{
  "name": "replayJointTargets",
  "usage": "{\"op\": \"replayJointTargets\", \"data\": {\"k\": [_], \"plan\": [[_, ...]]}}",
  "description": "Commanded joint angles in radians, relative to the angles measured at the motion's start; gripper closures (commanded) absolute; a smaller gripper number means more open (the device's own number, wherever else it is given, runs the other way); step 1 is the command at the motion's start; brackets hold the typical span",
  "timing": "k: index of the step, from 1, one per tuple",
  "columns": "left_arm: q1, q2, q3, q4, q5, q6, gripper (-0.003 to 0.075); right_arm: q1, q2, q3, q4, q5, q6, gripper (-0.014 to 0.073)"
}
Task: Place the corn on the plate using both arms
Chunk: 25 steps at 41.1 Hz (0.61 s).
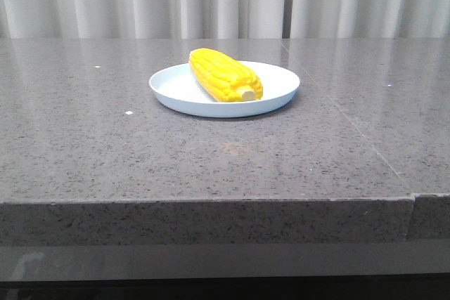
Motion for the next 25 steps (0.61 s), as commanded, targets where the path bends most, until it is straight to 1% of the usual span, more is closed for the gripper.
{"op": "replayJointTargets", "data": {"k": [1,6,8,12,25], "plan": [[0.042,-0.041,0.04,-0.026,-0.128,-0.011,0.074,-0.003,0.005,-0.021,-0.014,-0.066,0.002,0.0661],[0.084,-0.05,0.091,-0.006,-0.182,-0.011,0.074,-0.003,0.005,-0.021,-0.014,-0.066,0.002,0.0661],[0.097,-0.052,0.089,0.013,-0.163,-0.011,0.074,-0.003,0.005,-0.021,-0.014,-0.066,0.002,0.0661],[0.123,-0.052,0.089,0.041,-0.167,-0.011,0.074,-0.003,0.005,-0.021,-0.014,-0.066,0.002,0.0661],[0.127,-0.05,0.089,0.061,-0.204,-0.011,0.074,-0.003,0.005,-0.021,-0.014,-0.066,0.002,0.0661]]}}
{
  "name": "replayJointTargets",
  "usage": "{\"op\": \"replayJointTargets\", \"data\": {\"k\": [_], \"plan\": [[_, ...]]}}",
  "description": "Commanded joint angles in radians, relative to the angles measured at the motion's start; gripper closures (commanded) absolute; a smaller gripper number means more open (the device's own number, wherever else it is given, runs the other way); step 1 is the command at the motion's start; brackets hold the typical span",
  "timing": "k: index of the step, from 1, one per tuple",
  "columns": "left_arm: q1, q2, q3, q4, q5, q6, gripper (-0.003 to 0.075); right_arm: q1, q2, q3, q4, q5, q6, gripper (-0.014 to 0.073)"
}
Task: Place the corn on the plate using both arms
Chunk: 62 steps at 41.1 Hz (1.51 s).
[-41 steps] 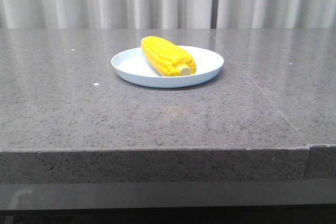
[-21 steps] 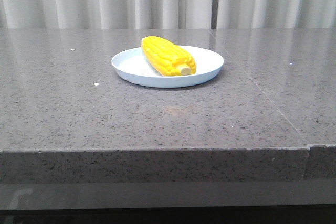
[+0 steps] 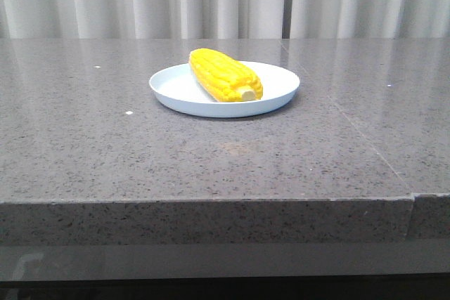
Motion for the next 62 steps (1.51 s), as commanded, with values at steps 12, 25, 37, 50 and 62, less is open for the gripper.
{"op": "replayJointTargets", "data": {"k": [12,25,37,50,62], "plan": [[0.001,-0.019,0.002,0.001,-0.136,-0.011,0.074,-0.003,0.005,-0.021,-0.014,-0.066,0.002,0.0661],[0.001,-0.019,0.002,0.001,-0.136,-0.011,0.074,-0.003,0.005,-0.021,-0.014,-0.066,0.002,0.0661],[0.001,-0.019,0.002,0.001,-0.136,-0.011,0.074,-0.003,0.005,-0.021,-0.014,-0.066,0.002,0.0661],[0.001,-0.019,0.002,0.001,-0.136,-0.011,0.074,-0.02,-0.026,-0.02,-0.017,-0.07,0.002,0.0661],[0.001,-0.019,0.002,0.001,-0.136,-0.011,0.074,-0.313,-0.235,0.193,-0.017,-0.308,0.002,0.0661]]}}
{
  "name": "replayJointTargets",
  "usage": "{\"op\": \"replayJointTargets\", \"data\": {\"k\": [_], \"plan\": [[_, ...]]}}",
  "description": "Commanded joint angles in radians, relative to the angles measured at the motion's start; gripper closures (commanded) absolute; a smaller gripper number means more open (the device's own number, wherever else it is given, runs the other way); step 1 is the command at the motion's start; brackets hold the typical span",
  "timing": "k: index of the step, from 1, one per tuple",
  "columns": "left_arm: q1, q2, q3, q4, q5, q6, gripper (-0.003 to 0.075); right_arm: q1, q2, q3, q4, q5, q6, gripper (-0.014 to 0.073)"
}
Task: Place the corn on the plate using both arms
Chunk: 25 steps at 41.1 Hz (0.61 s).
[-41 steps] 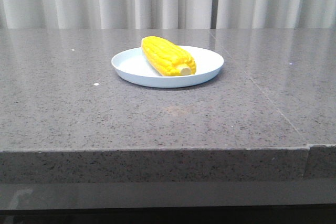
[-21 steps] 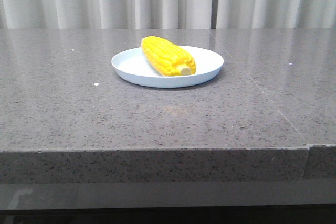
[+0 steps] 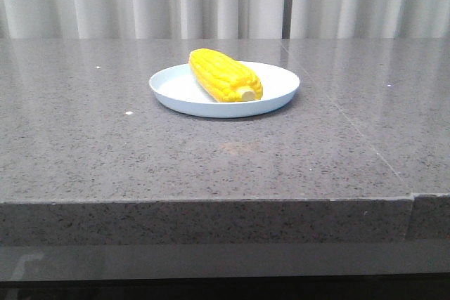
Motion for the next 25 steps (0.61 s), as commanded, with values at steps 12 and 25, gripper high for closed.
{"op": "replayJointTargets", "data": {"k": [12,25], "plan": [[0.001,-0.019,0.002,-0.001,-0.089,-0.011,0.0741,-0.256,-0.264,0.447,-0.015,-0.566,0.001,0.0661],[0.001,-0.019,0.002,-0.001,-0.089,-0.011,0.074,-0.264,-0.313,0.683,-0.015,-0.847,0.001,0.0661]]}}
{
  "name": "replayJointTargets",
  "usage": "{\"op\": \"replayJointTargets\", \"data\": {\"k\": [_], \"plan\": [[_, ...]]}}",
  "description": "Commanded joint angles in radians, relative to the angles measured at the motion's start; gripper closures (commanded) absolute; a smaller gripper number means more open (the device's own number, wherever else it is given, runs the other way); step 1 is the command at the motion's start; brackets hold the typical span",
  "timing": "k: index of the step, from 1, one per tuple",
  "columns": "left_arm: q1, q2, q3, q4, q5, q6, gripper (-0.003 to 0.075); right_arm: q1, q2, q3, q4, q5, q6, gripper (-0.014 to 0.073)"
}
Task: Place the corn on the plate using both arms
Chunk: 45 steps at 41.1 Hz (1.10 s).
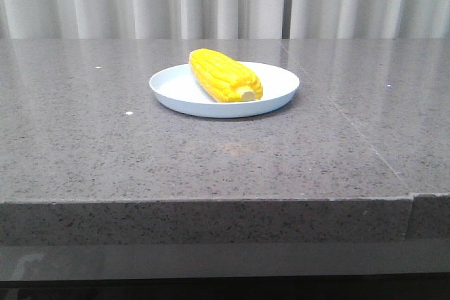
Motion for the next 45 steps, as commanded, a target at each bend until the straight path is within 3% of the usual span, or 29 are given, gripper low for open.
{"op": "replayJointTargets", "data": {"k": [1,22,30,45], "plan": [[0.001,-0.019,0.002,-0.001,-0.089,-0.011,0.074,-0.006,-0.011,0.027,-0.015,-0.185,0.001,0.0661],[0.001,-0.019,0.002,-0.001,-0.089,-0.011,0.074,0.0,-0.014,0.027,-0.003,-0.2,-0.001,0.0661],[0.001,-0.019,0.002,-0.001,-0.089,-0.011,0.0741,0.003,-0.014,0.027,0.078,-0.193,-0.091,0.0661],[0.001,-0.019,0.002,-0.001,-0.089,-0.011,0.074,0.002,-0.013,0.027,0.083,-0.193,-0.091,0.0661]]}}
